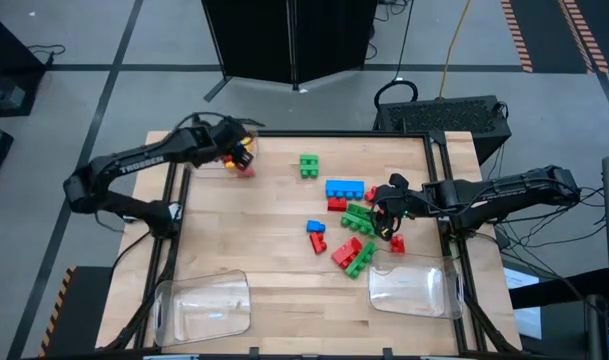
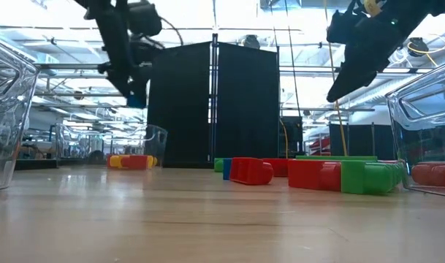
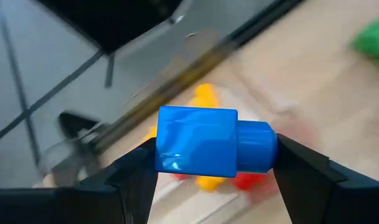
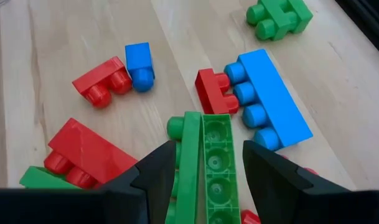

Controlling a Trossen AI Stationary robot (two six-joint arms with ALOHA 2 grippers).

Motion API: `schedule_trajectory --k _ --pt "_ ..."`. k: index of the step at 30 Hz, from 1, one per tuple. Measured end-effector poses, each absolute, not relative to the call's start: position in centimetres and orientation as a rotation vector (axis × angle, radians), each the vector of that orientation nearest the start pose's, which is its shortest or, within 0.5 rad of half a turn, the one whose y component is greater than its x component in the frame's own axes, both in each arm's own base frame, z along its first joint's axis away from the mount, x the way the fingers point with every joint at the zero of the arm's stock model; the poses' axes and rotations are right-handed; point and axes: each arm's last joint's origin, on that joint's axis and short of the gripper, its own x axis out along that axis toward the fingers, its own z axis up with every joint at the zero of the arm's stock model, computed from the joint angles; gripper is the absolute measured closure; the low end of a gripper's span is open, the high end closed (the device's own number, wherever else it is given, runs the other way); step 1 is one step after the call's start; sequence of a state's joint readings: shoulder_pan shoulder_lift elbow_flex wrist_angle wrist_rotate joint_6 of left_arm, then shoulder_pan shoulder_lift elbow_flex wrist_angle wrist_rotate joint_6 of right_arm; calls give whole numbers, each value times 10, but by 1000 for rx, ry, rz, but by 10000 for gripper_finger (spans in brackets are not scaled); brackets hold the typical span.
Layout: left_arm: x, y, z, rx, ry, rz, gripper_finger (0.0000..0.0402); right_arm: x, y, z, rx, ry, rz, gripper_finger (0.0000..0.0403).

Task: Sort blocks by size
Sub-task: Put the one-stud blue game piece into the top transparent bin, then put the four-stud blue game piece into the bottom left transparent bin

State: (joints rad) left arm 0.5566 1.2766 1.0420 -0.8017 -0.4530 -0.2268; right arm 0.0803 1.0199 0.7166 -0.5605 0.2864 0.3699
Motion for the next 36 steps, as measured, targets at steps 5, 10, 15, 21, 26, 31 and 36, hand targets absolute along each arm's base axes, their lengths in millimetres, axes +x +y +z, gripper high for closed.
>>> schedule_trajectory --k 5,10,15,21,26,31,36 --pt "178 159 266 -378 1042 1009 139 196 8 240 200 797 -351 229" --pt "158 172 249 -497 1078 995 139 196 8 240 199 797 -351 229" --pt "141 179 235 -504 1146 1011 135 196 8 240 195 798 -349 229" --pt "138 177 221 -495 1176 956 98 196 8 240 101 813 -309 229" --pt "139 177 217 -519 1180 940 66 192 7 237 92 860 -319 229" --pt "141 179 218 -511 1159 948 58 183 6 231 170 958 -388 229" --pt "143 181 219 -506 1125 961 57 175 5 227 247 1001 -502 229"
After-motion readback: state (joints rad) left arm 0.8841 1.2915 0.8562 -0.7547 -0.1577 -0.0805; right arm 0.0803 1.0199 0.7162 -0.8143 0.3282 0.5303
